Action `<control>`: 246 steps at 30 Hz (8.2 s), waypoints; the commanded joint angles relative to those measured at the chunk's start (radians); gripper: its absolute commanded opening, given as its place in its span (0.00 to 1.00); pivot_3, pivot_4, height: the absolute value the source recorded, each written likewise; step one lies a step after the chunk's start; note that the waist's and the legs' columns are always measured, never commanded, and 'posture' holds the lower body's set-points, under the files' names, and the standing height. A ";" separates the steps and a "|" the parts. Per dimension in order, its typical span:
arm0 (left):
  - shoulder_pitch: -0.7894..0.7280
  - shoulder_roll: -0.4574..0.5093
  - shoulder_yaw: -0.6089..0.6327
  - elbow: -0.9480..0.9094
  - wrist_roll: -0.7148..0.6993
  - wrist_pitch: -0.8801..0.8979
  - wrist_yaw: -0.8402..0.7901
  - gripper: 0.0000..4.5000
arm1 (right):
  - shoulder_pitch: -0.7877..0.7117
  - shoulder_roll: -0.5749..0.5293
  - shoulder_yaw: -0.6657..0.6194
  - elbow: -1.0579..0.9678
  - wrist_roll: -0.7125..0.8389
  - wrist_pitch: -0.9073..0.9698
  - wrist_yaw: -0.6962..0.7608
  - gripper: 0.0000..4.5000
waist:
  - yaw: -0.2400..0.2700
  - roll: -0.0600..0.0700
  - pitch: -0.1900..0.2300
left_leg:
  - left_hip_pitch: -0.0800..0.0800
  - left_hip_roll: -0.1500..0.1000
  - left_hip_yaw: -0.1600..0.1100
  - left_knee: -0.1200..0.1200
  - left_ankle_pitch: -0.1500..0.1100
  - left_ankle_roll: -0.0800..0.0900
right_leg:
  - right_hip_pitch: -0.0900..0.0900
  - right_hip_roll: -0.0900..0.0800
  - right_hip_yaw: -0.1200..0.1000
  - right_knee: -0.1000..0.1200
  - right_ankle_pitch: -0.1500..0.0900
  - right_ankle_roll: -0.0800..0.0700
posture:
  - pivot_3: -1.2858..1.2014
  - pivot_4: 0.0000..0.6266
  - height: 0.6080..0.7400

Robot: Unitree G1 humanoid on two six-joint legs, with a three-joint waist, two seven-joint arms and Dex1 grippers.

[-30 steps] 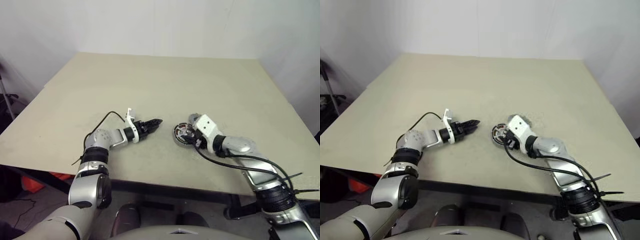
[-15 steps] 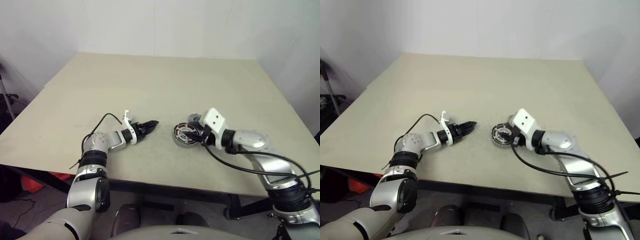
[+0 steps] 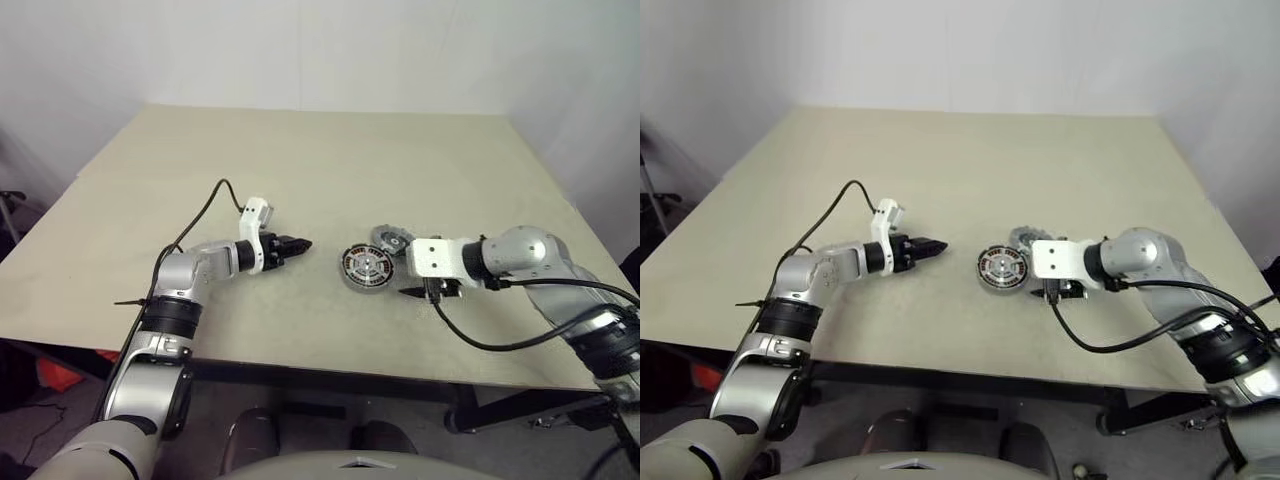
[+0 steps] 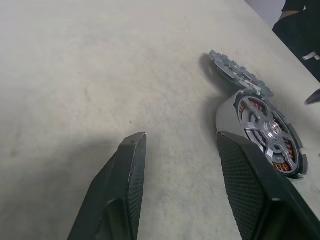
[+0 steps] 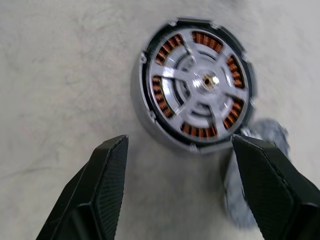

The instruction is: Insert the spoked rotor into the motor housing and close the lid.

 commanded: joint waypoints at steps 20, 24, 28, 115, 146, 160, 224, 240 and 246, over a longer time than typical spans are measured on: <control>0.082 -0.014 0.011 -0.145 -0.015 0.033 0.046 0.52 | -0.094 0.109 0.016 0.235 -0.068 -0.147 0.054 0.76 | -0.002 0.000 0.000 | -0.003 0.003 0.000 0.016 -0.003 -0.001 | -0.002 0.000 0.000 0.013 0.000 -0.001 | 0.52 0.00 1.00; 0.087 -0.017 0.009 -0.152 -0.015 0.037 0.050 0.52 | -0.094 0.119 0.023 0.246 -0.070 -0.148 0.061 0.72 | -0.002 0.000 0.000 | -0.005 0.003 0.000 0.016 -0.002 0.003 | -0.004 0.000 0.000 0.013 0.000 -0.001 | 0.52 0.00 1.00; 0.082 -0.016 0.020 -0.139 -0.018 0.040 0.054 0.52 | -0.092 0.138 0.017 0.218 -0.044 -0.127 0.081 0.47 | -0.002 0.000 0.000 | -0.004 0.003 0.000 0.016 -0.002 0.003 | -0.004 0.000 0.000 0.013 0.000 -0.001 | 0.52 0.00 1.00; -0.065 0.084 0.030 0.108 0.045 -0.100 -0.095 0.52 | 0.272 0.700 -0.872 -0.427 0.609 1.435 -0.518 0.99 | 0.016 0.000 0.000 | 0.011 0.011 0.000 -0.013 0.017 -0.036 | -0.003 0.011 0.002 0.009 0.004 -0.009 | 0.52 0.00 1.00; -0.051 0.101 0.049 0.111 0.071 -0.116 -0.066 0.52 | 0.110 0.745 -0.920 -0.141 0.638 1.221 -0.767 0.99 | 0.032 0.000 0.000 | 0.015 0.011 0.000 -0.018 0.021 -0.042 | 0.001 0.011 0.002 0.005 0.004 -0.007 | 0.52 0.00 1.00; -0.094 0.124 0.076 0.209 0.100 -0.166 -0.033 0.52 | -0.103 0.824 -0.857 -0.332 0.773 1.477 -0.852 0.99 | 0.028 0.000 0.000 | 0.003 0.012 -0.001 -0.019 0.018 -0.037 | -0.014 0.013 0.000 0.008 0.006 -0.006 | 0.52 0.00 1.00; -0.006 0.089 -0.011 0.078 0.149 -0.205 -0.077 0.52 | 0.001 0.532 -0.175 -0.030 0.320 0.570 -0.540 0.66 | 0.030 0.000 0.000 | -0.006 0.011 -0.010 -0.003 0.016 -0.035 | -0.012 0.013 -0.003 0.013 0.006 -0.011 | 0.52 0.00 1.00; 0.043 0.087 -0.011 0.013 0.143 -0.156 -0.051 0.52 | -0.100 0.677 -0.197 0.176 0.268 0.558 -0.652 0.66 | 0.023 0.000 0.000 | -0.004 0.012 -0.010 -0.003 0.018 -0.036 | -0.012 0.013 -0.003 0.013 0.007 -0.011 | 0.52 0.00 1.00; 0.039 0.085 -0.007 0.015 0.141 -0.155 -0.043 0.52 | -0.086 0.644 -0.178 0.169 0.259 0.567 -0.610 0.66 | 0.024 0.000 0.000 | -0.004 0.012 -0.010 -0.003 0.017 -0.036 | -0.011 0.013 -0.003 0.013 0.007 -0.011 | 0.52 0.00 1.00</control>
